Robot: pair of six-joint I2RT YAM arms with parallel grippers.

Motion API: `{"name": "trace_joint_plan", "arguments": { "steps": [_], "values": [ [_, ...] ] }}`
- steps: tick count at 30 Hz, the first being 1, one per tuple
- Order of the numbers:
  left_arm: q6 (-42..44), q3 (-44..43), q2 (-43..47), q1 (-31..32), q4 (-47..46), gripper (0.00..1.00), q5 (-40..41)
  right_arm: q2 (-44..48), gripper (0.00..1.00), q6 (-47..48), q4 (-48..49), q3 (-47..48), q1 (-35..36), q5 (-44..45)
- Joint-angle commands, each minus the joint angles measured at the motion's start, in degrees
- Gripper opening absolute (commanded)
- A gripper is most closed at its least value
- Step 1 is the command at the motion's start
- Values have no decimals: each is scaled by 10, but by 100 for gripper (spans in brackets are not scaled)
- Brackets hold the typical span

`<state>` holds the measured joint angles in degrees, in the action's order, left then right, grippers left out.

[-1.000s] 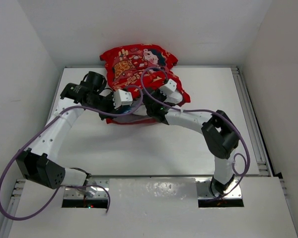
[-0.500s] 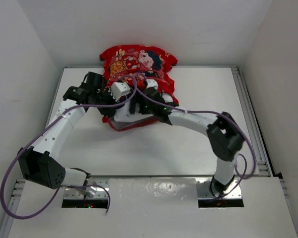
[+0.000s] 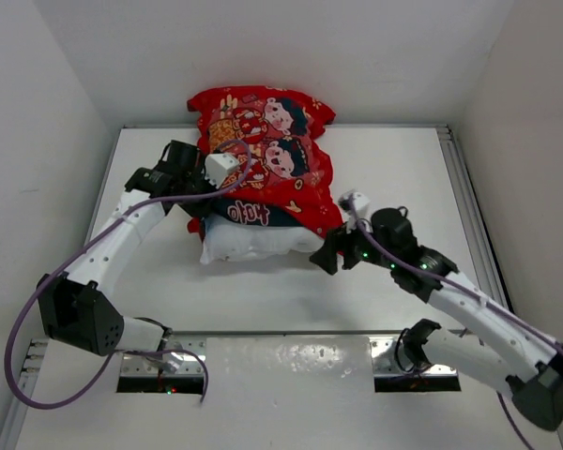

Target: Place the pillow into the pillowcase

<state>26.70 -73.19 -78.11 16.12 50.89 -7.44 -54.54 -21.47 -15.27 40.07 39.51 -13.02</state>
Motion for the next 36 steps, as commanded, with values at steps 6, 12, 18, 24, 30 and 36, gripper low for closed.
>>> {"name": "trace_joint_plan", "arguments": {
  "steps": [6,12,18,24,30,36],
  "values": [
    [8,-12,24,-2,4,0,52,61,80,-202,237,-91,-201,-123],
    [13,20,50,-1,8,0,58,-56,88,-331,222,-115,-304,-99],
    [13,27,59,-2,15,0,51,-176,93,-366,323,-152,-305,-106],
    [12,29,57,-2,11,0,42,-264,92,-410,487,-211,-273,-151],
    [14,23,61,-2,21,0,44,-312,24,-477,661,-256,-269,-155],
    [13,18,74,-3,16,0,71,-247,0,-432,552,-237,-295,-124]
  ]
}}
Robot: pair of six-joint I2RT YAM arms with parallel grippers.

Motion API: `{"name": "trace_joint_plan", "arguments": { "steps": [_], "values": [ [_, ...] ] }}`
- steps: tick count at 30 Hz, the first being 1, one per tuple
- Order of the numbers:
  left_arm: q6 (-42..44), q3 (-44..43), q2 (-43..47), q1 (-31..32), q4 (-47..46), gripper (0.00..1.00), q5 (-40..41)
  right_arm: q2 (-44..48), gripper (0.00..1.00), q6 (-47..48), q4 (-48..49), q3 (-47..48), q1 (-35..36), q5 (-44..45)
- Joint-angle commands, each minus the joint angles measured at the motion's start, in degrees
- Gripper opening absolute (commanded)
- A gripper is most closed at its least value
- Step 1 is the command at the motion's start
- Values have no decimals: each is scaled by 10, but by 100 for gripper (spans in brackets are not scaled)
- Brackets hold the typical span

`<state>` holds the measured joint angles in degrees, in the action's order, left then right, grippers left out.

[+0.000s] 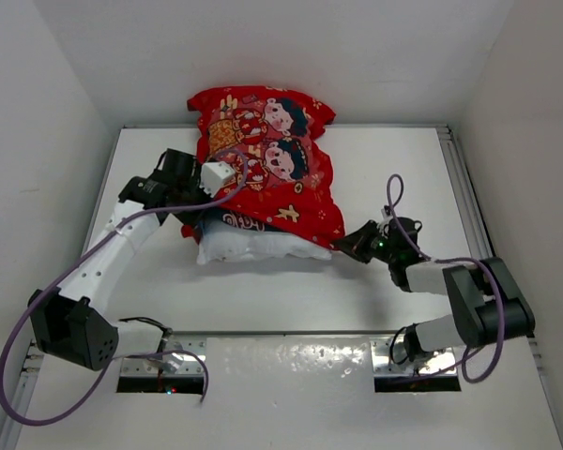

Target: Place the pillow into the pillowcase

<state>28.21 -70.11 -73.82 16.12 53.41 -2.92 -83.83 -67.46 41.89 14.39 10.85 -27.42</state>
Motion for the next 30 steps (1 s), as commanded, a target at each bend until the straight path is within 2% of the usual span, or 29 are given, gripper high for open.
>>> {"name": "trace_joint_plan", "arguments": {
  "steps": [1,2,4,5,6,8,9,10,11,12,14,16,17,18,20,23,25,26,30],
  "values": [
    [-3,-15,34,-4,-13,0,26,67,0,48,-111,52,-7,28],
    [-4,-22,35,-6,-19,0,63,113,0,91,-162,73,-6,38],
    [4,-69,31,-14,-24,0,88,156,0,129,-301,167,-6,63],
    [11,-95,27,-18,-30,0,104,192,0,157,-333,205,-8,68],
    [30,-161,11,-24,-31,0,135,205,0,171,-362,294,-12,72],
    [49,-251,-18,-30,-25,0,177,217,0,194,-435,402,-27,74],
    [65,-362,-57,-38,-20,0,186,212,0,197,-456,518,-34,72],
    [71,-423,-81,-42,-7,0,193,204,0,197,-487,579,-45,63],
    [75,-557,-102,-45,0,0,204,192,0,195,-499,632,-51,58],
    [83,-622,-146,-50,6,0,207,171,0,192,-508,727,-55,57],
    [103,-715,-166,-50,-21,0,218,156,0,171,-509,794,-60,58],
    [141,-677,-128,-47,-127,0,240,149,0,149,-492,847,-66,62],
    [168,-604,-81,-48,-168,0,255,152,0,139,-487,857,-71,65],
    [179,-591,-73,-50,-187,0,261,157,0,140,-485,870,-72,68],
    [195,-608,-75,-50,-158,0,270,165,0,145,-486,867,-72,84],
    [204,-556,-56,-51,-158,0,267,168,0,141,-484,851,-72,98],
    [203,-551,-56,-51,-173,0,270,159,0,135,-475,869,-73,98],
    [209,-554,-56,-51,-187,0,285,153,0,134,-478,886,-72,97],
    [241,-599,-70,-51,-245,0,324,119,0,173,-543,1065,-73,119]
  ]
}}
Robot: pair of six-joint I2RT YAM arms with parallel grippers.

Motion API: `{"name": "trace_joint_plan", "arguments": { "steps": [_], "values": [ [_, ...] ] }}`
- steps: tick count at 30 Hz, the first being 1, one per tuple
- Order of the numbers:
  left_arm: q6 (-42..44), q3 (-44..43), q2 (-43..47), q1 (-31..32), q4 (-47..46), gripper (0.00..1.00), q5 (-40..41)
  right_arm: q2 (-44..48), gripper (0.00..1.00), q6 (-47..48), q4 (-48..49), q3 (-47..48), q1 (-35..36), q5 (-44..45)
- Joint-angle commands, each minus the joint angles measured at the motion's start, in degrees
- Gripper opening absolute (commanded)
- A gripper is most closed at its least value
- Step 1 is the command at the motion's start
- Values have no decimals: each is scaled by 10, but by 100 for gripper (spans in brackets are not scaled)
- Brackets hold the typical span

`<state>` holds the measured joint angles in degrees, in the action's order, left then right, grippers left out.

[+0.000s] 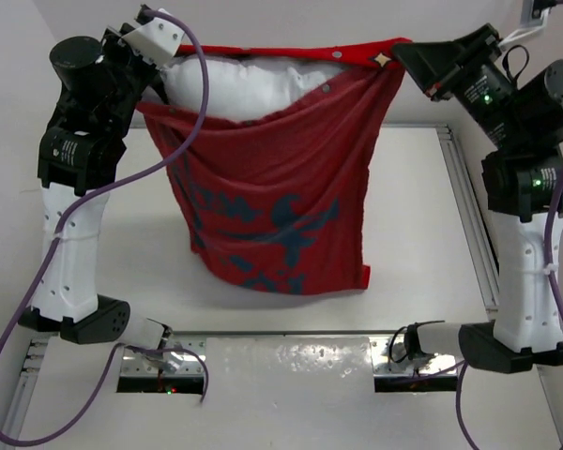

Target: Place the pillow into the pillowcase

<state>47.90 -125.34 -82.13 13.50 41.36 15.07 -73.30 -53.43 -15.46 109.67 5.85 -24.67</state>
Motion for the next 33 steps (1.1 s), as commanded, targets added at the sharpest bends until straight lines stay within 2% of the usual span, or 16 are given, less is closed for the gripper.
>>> {"name": "trace_joint_plan", "arguments": {
  "steps": [1,3,5,7,9,11,12,13,15,17,18,19,20,23,29,33],
  "values": [
    [51,-47,12,-25,-139,0,149,16,0,58,26,125,-24,101],
    [49,-32,10,-25,-114,0,131,34,0,68,49,71,-24,124],
    [54,31,5,-18,-65,4,58,36,0,63,68,-33,-24,137],
    [43,126,-16,6,-42,1,61,-31,0,80,1,-41,-19,129],
    [31,138,-53,4,-18,0,71,-79,0,87,-65,-15,-12,111],
    [-20,30,-138,-28,34,0,64,-115,0,73,-71,37,-10,95],
    [-41,-133,-173,-43,62,0,52,-120,0,71,-70,58,-10,98],
    [-77,-226,-243,-69,82,0,35,-126,0,72,-72,124,-10,111],
    [-90,-327,-267,-80,45,0,43,-136,0,73,-87,205,-21,122],
    [-115,-215,-158,-103,-60,0,45,-116,0,65,-39,253,-40,117],
    [-121,-56,-101,-115,-199,0,35,-59,0,63,-10,232,-49,118],
    [-126,2,0,-130,-252,0,10,-21,0,63,26,166,-51,124],
    [-130,20,29,-135,-282,0,-2,15,0,64,57,130,-51,143],
    [-144,-157,21,-135,-183,0,-21,116,0,63,134,64,-51,146],
    [-162,-220,56,-135,-130,0,-76,170,0,47,148,45,-51,110],
    [-169,-195,67,-135,-89,0,-108,182,0,45,143,19,-51,110]
  ]
}}
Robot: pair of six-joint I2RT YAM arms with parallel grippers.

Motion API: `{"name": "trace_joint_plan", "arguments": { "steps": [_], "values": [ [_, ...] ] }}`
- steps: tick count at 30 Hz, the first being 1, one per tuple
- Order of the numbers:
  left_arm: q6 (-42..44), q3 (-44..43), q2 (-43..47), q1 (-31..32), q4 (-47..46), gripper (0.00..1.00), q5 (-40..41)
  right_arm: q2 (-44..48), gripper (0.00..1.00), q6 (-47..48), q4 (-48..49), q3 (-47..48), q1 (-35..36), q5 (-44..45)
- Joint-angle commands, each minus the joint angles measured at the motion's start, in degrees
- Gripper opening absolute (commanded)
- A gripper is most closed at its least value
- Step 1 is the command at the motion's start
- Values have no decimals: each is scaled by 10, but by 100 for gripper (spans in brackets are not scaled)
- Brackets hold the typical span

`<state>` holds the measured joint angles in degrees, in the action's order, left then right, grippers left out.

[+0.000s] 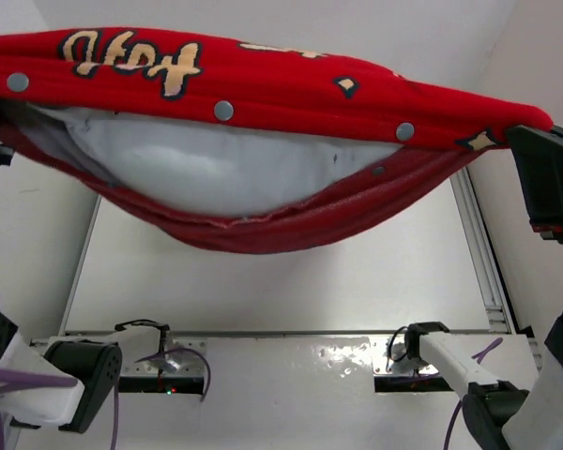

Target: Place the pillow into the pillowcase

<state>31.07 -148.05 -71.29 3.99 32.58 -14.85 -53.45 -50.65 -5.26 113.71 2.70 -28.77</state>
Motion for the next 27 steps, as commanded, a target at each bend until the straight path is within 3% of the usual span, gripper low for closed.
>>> {"name": "trace_joint_plan", "arguments": {
  "steps": [1,7,11,16,18,21,23,25,27],
  "values": [
    [3,43,-41,-40,5,0,185,-17,0,14,39,-32,-20,151],
    [32,175,-58,-40,26,0,171,-83,0,0,16,-51,-19,142],
    [31,208,-103,-39,36,0,181,-145,0,-6,10,-48,-19,145],
    [13,187,-175,-40,29,0,185,-242,0,-16,24,-14,-20,158],
    [0,177,-219,-39,10,0,197,-322,0,-13,24,38,-23,175],
    [-9,106,-309,-40,4,0,214,-445,0,-47,20,133,-42,195],
    [-17,30,-376,-55,8,0,249,-496,0,-121,34,200,-52,188],
    [-34,7,-390,-64,-20,0,267,-532,0,-173,95,220,-57,174],
    [-78,38,-366,-92,-75,0,279,-516,0,-162,126,232,-52,192]
  ]
}}
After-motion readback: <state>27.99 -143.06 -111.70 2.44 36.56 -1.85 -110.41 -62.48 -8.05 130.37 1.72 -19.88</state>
